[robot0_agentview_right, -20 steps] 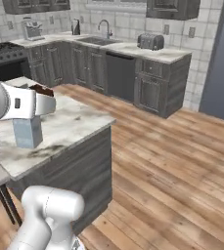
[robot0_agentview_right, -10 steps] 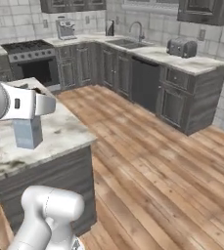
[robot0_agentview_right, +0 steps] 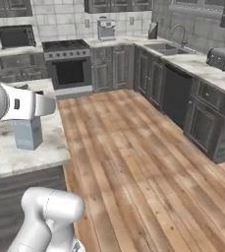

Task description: Take out the milk from the fridge and place it on the tray on the counter. Then take the sugar cube near the tray and place it in the tray.

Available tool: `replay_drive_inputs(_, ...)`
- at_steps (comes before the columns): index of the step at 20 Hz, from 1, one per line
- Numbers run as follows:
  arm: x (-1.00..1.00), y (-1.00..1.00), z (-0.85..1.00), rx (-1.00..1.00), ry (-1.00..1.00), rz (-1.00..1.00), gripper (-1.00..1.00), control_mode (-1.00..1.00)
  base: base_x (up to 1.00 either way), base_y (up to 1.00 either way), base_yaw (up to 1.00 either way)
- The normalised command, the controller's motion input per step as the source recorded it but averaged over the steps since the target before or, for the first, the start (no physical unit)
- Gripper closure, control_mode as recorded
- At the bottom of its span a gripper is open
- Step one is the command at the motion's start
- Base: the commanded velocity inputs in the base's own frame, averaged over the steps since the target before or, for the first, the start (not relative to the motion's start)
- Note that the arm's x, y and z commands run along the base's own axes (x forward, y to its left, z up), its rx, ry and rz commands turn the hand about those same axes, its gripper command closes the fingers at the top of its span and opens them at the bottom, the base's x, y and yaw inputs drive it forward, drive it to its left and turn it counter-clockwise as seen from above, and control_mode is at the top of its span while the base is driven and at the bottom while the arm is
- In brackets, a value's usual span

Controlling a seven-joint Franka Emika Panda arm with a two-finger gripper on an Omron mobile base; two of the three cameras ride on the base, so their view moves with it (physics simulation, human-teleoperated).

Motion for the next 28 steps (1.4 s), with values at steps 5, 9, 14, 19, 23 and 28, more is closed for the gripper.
replay_drive_inputs(5,0.00,0.00,0.00,0.00,0.00,0.00,1.00,1.00,0.42,-1.00,0.41)
replay_drive_inputs(9,0.00,0.00,0.00,0.00,0.00,0.00,1.00,1.00,0.35,-1.00,0.45)
replay_drive_inputs(14,0.00,0.00,0.00,0.00,0.00,0.00,1.00,1.00,0.30,-1.00,0.48)
replay_drive_inputs(19,0.00,0.00,0.00,0.00,0.00,0.00,1.00,1.00,0.52,-0.99,0.58)
replay_drive_inputs(23,0.00,0.00,0.00,0.00,0.00,0.00,1.00,1.00,0.47,-0.71,0.75)
replay_drive_inputs(28,0.00,0.00,0.00,0.00,0.00,0.00,1.00,1.00,0.50,-0.52,0.82)
